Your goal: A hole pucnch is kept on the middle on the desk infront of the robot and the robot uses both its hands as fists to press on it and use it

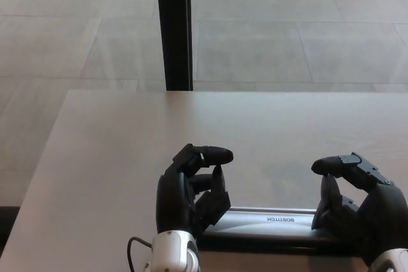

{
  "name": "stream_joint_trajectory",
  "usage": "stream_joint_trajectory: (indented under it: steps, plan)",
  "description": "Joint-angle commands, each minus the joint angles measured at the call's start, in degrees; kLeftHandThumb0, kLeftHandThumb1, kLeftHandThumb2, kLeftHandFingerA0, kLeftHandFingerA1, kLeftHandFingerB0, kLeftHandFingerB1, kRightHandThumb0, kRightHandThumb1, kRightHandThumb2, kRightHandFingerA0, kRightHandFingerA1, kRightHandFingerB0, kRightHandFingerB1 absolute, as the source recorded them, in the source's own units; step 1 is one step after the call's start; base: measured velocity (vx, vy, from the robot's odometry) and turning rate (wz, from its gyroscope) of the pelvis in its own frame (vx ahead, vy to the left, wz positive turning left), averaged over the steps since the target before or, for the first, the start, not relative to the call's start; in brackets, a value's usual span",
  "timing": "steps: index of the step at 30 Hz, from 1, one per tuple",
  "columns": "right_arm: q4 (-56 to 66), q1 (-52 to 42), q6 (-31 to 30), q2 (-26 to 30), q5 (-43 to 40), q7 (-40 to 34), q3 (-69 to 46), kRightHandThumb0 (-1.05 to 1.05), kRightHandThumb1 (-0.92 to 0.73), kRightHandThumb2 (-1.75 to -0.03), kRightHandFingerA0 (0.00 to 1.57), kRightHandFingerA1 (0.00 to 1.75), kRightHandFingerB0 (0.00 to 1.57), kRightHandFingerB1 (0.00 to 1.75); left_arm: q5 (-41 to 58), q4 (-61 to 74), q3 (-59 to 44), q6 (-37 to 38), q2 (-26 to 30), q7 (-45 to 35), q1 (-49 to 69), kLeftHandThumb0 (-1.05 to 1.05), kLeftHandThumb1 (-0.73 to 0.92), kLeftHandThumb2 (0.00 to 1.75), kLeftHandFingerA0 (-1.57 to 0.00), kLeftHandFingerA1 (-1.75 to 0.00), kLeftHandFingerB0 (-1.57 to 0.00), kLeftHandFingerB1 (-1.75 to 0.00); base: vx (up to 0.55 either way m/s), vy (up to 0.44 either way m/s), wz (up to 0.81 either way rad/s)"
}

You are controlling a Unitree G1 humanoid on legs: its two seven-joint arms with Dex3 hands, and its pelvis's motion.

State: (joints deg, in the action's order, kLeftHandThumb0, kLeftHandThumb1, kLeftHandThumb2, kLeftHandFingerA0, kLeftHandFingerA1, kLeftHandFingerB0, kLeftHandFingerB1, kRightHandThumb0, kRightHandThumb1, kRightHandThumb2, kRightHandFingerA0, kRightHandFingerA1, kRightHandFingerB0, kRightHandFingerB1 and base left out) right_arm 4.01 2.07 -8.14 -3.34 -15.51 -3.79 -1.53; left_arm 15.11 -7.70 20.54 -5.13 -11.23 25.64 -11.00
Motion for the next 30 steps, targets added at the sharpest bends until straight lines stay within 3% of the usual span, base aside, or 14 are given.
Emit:
stream_joint_trajectory:
  steps: [1,5,9,10,11,15,18,21,25,28,30]
  plan:
    - [-9.6,-4.1,18.6,-6.8,4.8,-6.9,-3.9,-0.41,-0.64,-0.91,1.07,1.75,0.76,1.53,-7.5,-20.2,7.9,20.2,-25.7,18.7,13.4,-0.36,0.88,0.72,-0.86,-1.75,-0.54,-1.34,0.0,0.0,0.0]
    - [-13.5,-4.4,23.9,-8.4,6.5,-8.3,-4.6,-0.44,-0.67,-0.85,1.05,1.75,0.74,1.56,-13.8,-24.1,10.5,21.9,-22.9,24.2,10.9,-0.33,0.87,0.76,-0.86,-1.75,-0.56,-1.45,0.0,0.0,0.0]
    - [-19.3,-3.7,30.3,-9.1,11.6,-13.4,-4.8,-0.43,-0.67,-0.88,1.05,1.75,0.75,1.61,-19.7,-28.9,13.4,24.4,-19.9,28.8,8.4,-0.3,0.74,0.93,-0.84,-1.75,-0.64,-1.53,0.0,0.0,0.0]
    - [-21.0,-3.5,31.6,-9.5,12.4,-14.8,-5.1,-0.43,-0.65,-0.9,1.02,1.75,0.74,1.63,-22.0,-30.2,15.0,23.8,-18.7,30.4,7.4,-0.29,0.75,0.91,-0.82,-1.75,-0.58,-1.58,0.0,0.0,0.0]
    - [-22.6,-3.1,32.7,-9.7,13.0,-15.9,-5.4,-0.43,-0.64,-0.92,1.01,1.75,0.75,1.61,-23.3,-31.1,16.0,23.5,-18.1,31.3,6.7,-0.3,0.77,0.87,-0.81,-1.75,-0.63,-1.48,0.0,0.0,0.0]
    - [-29.9,-1.5,38.8,-10.4,12.6,-16.6,-6.9,-0.42,-0.6,-0.94,0.97,1.75,0.77,1.61,-26.2,-34.4,17.7,24.4,-17.4,34.5,3.5,-0.33,0.84,0.73,-0.81,-1.75,-0.63,-1.43,0.0,0.0,0.0]
    - [-33.0,-0.9,40.9,-10.0,13.6,-18.4,-7.8,-0.41,-0.56,-0.97,0.95,1.75,0.8,1.65,-27.5,-38.8,18.0,24.8,-17.4,36.4,-0.3,-0.32,0.74,0.9,-0.89,-1.75,-0.68,-1.42,0.0,0.0,0.0]
    - [-36.9,0.2,42.5,-9.4,14.7,-20.6,-8.6,-0.42,-0.57,-0.95,0.92,1.75,0.8,1.65,-27.0,-43.4,17.2,23.5,-17.6,36.6,-3.9,-0.32,0.77,0.85,-0.86,-1.75,-0.67,-1.44,0.0,0.0,0.0]
    - [-39.8,1.3,40.3,-8.4,17.5,-24.6,-8.2,-0.4,-0.51,-1.0,0.97,1.75,0.83,1.6,-27.3,-47.3,16.5,22.8,-17.4,38.1,-6.9,-0.32,0.8,0.81,-0.86,-1.75,-0.66,-1.37,0.0,0.0,0.0]
    - [-42.5,2.0,37.9,-8.0,19.5,-27.6,-7.4,-0.39,-0.56,-0.91,0.94,1.73,0.83,1.55,-27.9,-49.9,16.5,22.0,-16.8,37.9,-8.4,-0.33,0.86,0.73,-0.82,-1.75,-0.64,-1.28,0.0,0.0,0.0]
    - [-43.5,1.9,37.8,-9.5,15.1,-24.3,-9.0,-0.45,-0.63,-0.73,0.91,1.71,0.77,1.52,-28.6,-51.6,17.0,19.9,-16.2,37.3,-9.7,-0.33,0.88,0.69,-0.78,-1.75,-0.59,-1.38,0.0,0.0,0.0]
